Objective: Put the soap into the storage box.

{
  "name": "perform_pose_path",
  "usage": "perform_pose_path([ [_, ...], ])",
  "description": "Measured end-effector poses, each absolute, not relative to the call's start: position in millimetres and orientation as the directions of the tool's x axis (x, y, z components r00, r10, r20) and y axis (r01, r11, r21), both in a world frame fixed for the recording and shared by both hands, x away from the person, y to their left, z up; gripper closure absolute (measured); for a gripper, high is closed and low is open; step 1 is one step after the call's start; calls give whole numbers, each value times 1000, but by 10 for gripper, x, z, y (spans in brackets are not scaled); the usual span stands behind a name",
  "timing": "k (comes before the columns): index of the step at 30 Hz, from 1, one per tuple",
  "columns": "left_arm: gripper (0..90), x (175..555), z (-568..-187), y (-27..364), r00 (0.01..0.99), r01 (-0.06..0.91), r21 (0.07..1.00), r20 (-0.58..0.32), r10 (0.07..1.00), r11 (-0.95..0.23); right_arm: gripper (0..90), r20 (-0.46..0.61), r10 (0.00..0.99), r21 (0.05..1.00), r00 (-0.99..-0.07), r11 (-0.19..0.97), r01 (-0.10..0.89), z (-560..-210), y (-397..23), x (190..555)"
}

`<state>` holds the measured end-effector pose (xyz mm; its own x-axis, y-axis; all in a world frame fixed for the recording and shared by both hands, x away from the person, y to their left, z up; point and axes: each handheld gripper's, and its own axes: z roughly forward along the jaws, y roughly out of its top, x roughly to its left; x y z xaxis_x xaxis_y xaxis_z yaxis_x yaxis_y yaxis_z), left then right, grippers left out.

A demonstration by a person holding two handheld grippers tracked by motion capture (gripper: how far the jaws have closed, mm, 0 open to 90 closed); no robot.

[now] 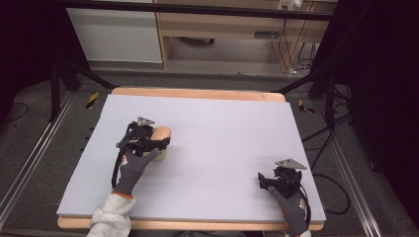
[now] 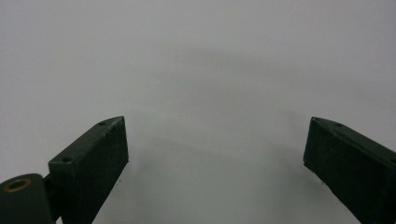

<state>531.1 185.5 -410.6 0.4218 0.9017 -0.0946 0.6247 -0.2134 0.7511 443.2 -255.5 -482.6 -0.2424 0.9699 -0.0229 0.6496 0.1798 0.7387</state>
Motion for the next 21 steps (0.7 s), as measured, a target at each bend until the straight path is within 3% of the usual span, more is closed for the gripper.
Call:
perform_pose_path([
  [21,322,5442,-4279,1981,382,653,727,-70,922,-215,68,-27,969,738,-246,185,649,-4829,-2558,4437],
])
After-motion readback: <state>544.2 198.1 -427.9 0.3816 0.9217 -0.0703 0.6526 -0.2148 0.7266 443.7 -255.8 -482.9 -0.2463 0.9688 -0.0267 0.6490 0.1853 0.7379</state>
